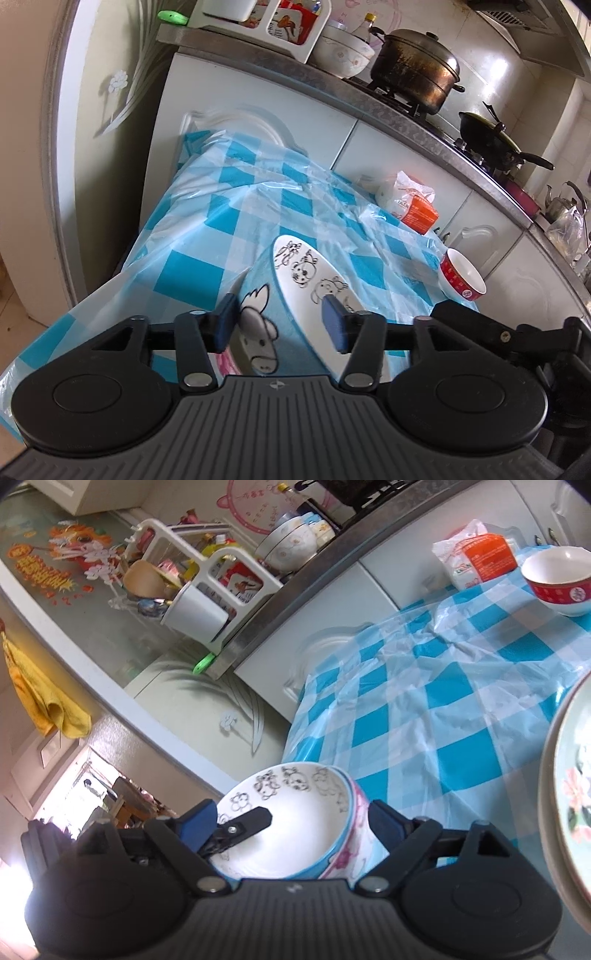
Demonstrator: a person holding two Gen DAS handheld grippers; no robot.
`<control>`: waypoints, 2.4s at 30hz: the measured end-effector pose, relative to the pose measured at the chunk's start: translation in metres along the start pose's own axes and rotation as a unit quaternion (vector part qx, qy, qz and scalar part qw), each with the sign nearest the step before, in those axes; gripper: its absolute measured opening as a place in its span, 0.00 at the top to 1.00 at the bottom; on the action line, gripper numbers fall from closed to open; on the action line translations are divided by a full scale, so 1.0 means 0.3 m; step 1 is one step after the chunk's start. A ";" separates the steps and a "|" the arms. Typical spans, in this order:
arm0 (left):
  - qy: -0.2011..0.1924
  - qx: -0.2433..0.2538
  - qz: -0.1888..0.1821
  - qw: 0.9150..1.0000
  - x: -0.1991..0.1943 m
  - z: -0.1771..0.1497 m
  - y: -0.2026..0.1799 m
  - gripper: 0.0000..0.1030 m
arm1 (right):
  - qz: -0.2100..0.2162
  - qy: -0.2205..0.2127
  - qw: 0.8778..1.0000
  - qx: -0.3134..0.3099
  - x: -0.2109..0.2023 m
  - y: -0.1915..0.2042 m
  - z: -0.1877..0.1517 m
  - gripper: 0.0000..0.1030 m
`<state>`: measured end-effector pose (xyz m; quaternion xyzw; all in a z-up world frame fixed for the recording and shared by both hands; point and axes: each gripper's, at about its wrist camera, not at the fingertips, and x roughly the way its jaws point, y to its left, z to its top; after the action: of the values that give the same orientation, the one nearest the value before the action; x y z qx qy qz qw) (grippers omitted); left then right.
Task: Organize plates and bowls
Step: 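Open both tools and release the cartoon bowl nested in the pink bowl, then move both tools to the red-and-white bowl beside the tissue pack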
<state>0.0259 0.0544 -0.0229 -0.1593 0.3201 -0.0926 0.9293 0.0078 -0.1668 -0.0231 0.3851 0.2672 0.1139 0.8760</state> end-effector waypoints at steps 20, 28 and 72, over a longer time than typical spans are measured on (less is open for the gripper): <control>-0.047 0.010 0.058 0.997 -0.015 0.021 0.082 0.01 | -0.001 -0.012 0.999 0.041 -0.051 -0.068 0.002 0.08; -0.023 -0.005 0.084 0.996 0.041 0.005 0.131 0.06 | -0.008 -0.007 0.998 0.060 -0.052 -0.110 -0.012 0.07; -0.056 0.069 0.076 0.993 0.002 -0.006 -0.133 0.00 | -0.080 -0.107 0.991 0.016 -0.301 -0.246 0.074 0.02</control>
<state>0.0224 0.0166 -0.0104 -0.0744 0.2719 -0.0343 0.9588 -0.0553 -0.2672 -0.0306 0.3867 0.2037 -0.0024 0.8994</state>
